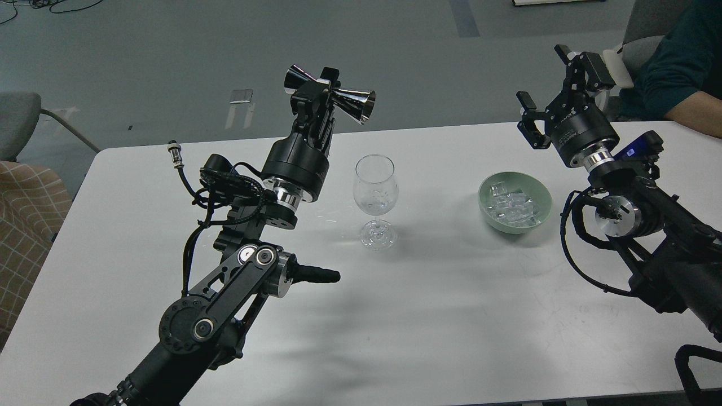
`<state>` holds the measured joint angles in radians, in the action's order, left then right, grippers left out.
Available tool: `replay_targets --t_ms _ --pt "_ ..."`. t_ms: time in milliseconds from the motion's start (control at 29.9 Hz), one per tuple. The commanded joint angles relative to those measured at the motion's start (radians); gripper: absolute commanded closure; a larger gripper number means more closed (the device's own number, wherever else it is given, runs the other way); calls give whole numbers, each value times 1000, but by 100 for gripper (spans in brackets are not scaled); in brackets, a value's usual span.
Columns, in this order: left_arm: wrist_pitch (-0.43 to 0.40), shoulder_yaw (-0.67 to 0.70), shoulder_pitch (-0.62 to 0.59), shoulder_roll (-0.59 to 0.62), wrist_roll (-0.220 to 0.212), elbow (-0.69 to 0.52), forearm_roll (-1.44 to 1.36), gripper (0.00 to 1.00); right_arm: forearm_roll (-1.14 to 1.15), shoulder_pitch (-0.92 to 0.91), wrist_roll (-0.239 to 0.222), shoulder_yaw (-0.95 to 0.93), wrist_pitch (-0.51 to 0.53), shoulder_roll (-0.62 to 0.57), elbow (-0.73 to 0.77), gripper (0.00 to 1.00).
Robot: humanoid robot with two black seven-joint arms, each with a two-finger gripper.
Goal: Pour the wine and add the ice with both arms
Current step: 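Tilt the jigger over the wine glass with the left gripper to pour, then turn the jigger upright and carry it back to its spot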
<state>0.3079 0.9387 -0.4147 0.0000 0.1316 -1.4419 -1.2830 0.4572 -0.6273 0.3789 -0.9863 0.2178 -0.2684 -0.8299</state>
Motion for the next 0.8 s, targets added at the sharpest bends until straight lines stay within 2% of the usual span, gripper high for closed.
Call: replay_targets --t_ms 0,267,334,434,534,701,768 --pt "0 -1 2 0 25 0 -73 100 0 0 0 0 0 0 0 0" --pt "2 -26 2 0 43 0 -122 100 0 0 0 0 0 5 2 0" --pt "11 -14 4 0 19 -2 -99 100 0 0 0 0 0 5 2 0" --pt "43 5 17 0 -62 -3 38 100 0 0 0 0 -2 5 2 0" --pt "62 32 27 0 -107 -23 192 100 0 0 0 1 -2 3 2 0" --pt "62 133 34 3 -181 -38 353 100 0 0 0 1 0 3 2 0" --pt "57 207 36 3 -231 -48 460 100 0 0 0 1 0 3 2 0"
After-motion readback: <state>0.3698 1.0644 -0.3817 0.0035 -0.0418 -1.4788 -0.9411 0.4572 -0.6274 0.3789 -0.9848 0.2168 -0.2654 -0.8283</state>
